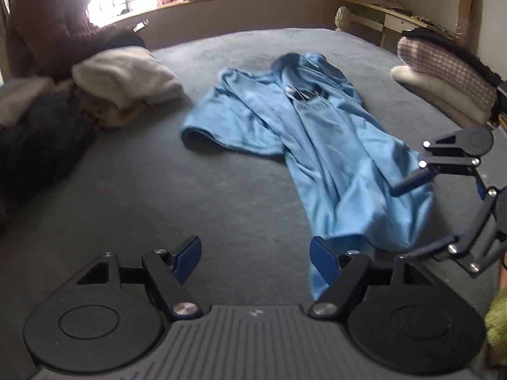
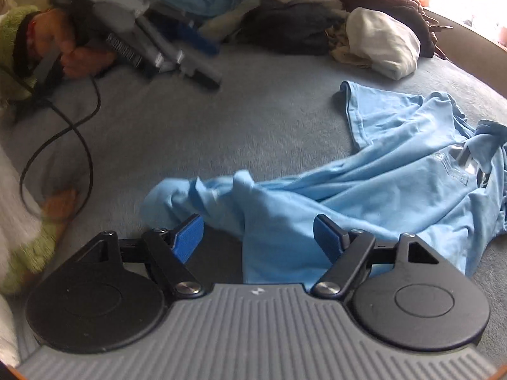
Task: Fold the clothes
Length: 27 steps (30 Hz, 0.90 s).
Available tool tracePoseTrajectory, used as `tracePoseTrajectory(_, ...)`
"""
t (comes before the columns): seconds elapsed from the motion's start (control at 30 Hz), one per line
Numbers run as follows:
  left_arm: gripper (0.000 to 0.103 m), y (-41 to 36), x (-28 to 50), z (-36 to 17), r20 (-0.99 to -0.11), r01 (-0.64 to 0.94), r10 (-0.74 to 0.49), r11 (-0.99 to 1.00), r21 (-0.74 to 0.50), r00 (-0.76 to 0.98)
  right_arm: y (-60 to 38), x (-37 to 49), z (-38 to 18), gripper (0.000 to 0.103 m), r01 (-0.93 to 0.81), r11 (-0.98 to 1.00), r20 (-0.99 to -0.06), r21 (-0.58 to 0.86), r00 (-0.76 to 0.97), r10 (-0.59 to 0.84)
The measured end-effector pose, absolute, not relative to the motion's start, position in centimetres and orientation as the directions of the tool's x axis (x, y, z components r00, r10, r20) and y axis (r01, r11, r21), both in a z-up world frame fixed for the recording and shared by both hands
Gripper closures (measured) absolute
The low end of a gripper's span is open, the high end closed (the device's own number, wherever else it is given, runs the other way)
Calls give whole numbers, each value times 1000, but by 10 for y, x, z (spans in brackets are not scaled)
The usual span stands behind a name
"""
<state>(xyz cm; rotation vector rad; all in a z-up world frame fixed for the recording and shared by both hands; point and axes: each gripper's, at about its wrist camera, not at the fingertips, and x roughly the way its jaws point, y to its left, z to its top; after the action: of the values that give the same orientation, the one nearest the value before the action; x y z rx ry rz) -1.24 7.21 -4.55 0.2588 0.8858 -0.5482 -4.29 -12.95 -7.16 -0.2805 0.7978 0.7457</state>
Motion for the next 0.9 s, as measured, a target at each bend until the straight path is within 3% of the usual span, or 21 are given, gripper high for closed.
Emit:
tracePoseTrajectory(0.07,27,63,-21,-63,-801,579,-375,814,-45,466,-134,-46,-77,35,-681,732,-758,22,466,457)
tracePoseTrajectory(0.13,30,51,-30,-75,-802,613,-376,790,-16,464,-141,-50,-85,48,-662,749,-789,-32,476,388)
tracePoseTrajectory(0.2,32,40,-34,-85,-807,642,-374,767,8,457,-145,-52,-94,73,-644,761,-810,-77,485,328)
tracePoseTrajectory(0.3,34,31,-39,-94,-810,667,-358,743,54,465,-151,-59,-94,96,-615,778,-795,-129,533,290)
tracePoseTrajectory(0.4,36,25,-44,-96,-811,688,-346,720,94,472,-167,-67,-79,101,-552,820,-757,-149,598,265)
tracePoseTrajectory(0.67,39,12,-58,-102,-817,723,-349,682,114,458,-248,-73,-23,103,-304,933,-682,-191,725,97)
tracePoseTrajectory(0.83,39,7,-58,-106,-821,727,-346,677,116,454,-255,-76,-35,98,-361,932,-724,11,641,257)
tracePoseTrajectory(0.87,39,7,-58,-106,-822,726,-345,678,116,454,-244,-77,-43,84,-399,916,-733,27,615,290)
tracePoseTrajectory(0.9,39,7,-58,-106,-822,724,-343,679,118,455,-230,-77,-52,58,-443,896,-746,34,585,317)
